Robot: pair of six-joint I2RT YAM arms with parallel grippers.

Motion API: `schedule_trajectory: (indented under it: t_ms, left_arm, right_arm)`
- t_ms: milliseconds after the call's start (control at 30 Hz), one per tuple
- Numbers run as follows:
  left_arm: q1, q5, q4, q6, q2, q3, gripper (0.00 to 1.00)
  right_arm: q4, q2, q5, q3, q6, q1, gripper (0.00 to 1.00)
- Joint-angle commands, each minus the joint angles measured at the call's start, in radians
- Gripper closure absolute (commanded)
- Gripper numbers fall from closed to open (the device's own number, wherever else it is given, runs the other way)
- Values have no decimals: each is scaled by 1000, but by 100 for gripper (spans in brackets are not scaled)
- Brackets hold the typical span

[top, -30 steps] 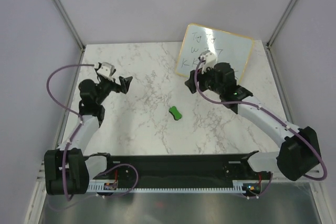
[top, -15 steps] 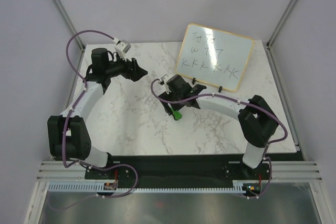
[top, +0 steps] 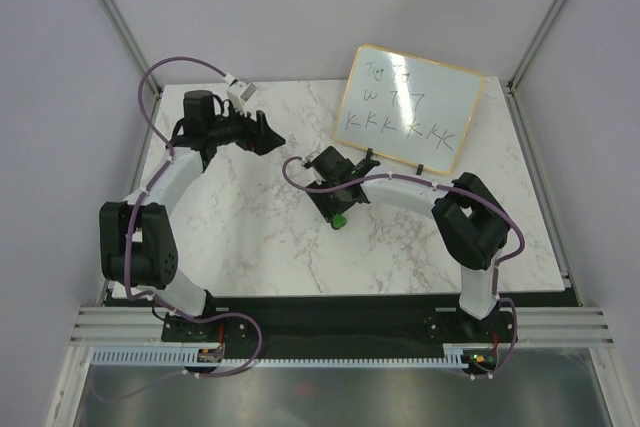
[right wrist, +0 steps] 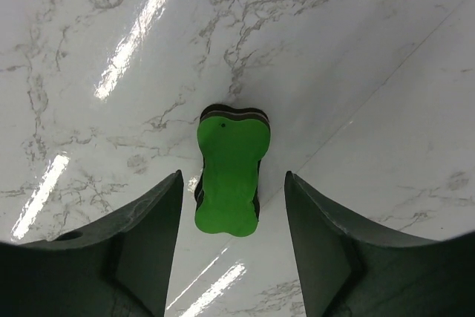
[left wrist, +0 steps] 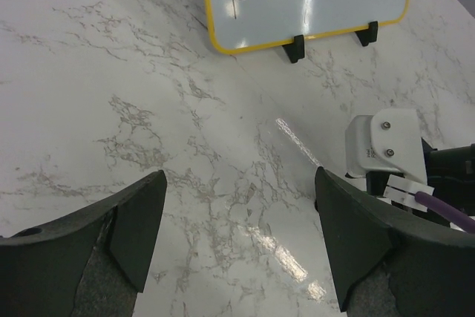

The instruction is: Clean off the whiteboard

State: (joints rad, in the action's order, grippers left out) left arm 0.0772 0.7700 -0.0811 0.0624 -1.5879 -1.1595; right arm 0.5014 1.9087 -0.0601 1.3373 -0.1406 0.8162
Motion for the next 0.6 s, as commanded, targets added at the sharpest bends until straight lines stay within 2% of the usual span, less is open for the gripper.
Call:
schedule_trajectory:
  t_ms: [0, 167, 333, 567]
  left_arm:
    - [19, 38, 0, -32, -3, -43, 12]
    - [32, 31, 0, -26, 8, -40, 12]
    - [35, 26, 0, -12, 23, -31, 13]
    - [36, 23, 0, -1, 26, -25, 13]
  right_arm:
    - [11, 21, 20, 19, 7, 0, 37]
    - [-4, 26, 31, 10, 10, -3, 41]
    - [-24, 26, 31, -6, -2, -6, 52]
    - [-26, 38, 37, -3, 2, -5, 53]
